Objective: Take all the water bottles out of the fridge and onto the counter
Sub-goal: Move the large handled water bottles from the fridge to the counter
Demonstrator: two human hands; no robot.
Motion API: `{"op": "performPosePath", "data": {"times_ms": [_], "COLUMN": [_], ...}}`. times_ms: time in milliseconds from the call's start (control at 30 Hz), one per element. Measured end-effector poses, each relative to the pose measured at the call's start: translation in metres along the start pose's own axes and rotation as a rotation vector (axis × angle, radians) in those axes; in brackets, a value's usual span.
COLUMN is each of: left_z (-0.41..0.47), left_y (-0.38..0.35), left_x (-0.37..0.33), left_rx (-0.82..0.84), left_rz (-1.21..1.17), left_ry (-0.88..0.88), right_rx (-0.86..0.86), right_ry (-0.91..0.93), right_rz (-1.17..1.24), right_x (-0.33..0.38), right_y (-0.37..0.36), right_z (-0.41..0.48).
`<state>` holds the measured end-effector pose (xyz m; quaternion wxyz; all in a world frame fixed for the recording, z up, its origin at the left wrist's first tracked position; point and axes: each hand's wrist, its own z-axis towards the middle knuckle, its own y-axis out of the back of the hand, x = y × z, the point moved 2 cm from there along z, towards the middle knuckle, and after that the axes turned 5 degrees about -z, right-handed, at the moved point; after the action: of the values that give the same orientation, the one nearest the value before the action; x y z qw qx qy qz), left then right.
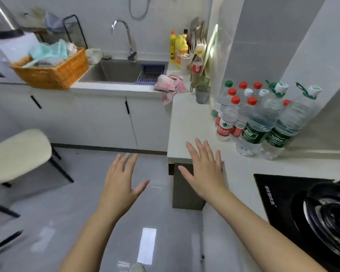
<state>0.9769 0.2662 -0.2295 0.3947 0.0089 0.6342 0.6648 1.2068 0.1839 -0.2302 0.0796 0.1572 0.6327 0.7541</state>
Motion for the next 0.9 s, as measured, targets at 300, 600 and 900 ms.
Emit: {"op": "performPosePath", "data": {"times_ms": [300, 600, 900], "left_z": [-0.119, -0.269, -0.420], "left_y": [0.089, 0.194, 0.287], "left_x": [0.104, 0.204, 0.296], "left_rx": [-0.244, -0.425, -0.501], "left_rz": [0.057, 0.089, 0.145], "left_ry": [0.377, 0.585, 0.673], "right_rx": [0.059, 0.055, 0.078], "right_ry": [0.457, 0.751, 0.920], "right_rz": [0.080, 0.092, 0.135], "right_x": [0.185, 0.397, 0.580], "right_y": [-0.018, -0.025, -0.038], "right_z": [0.006, -0.069, -0.174]}}
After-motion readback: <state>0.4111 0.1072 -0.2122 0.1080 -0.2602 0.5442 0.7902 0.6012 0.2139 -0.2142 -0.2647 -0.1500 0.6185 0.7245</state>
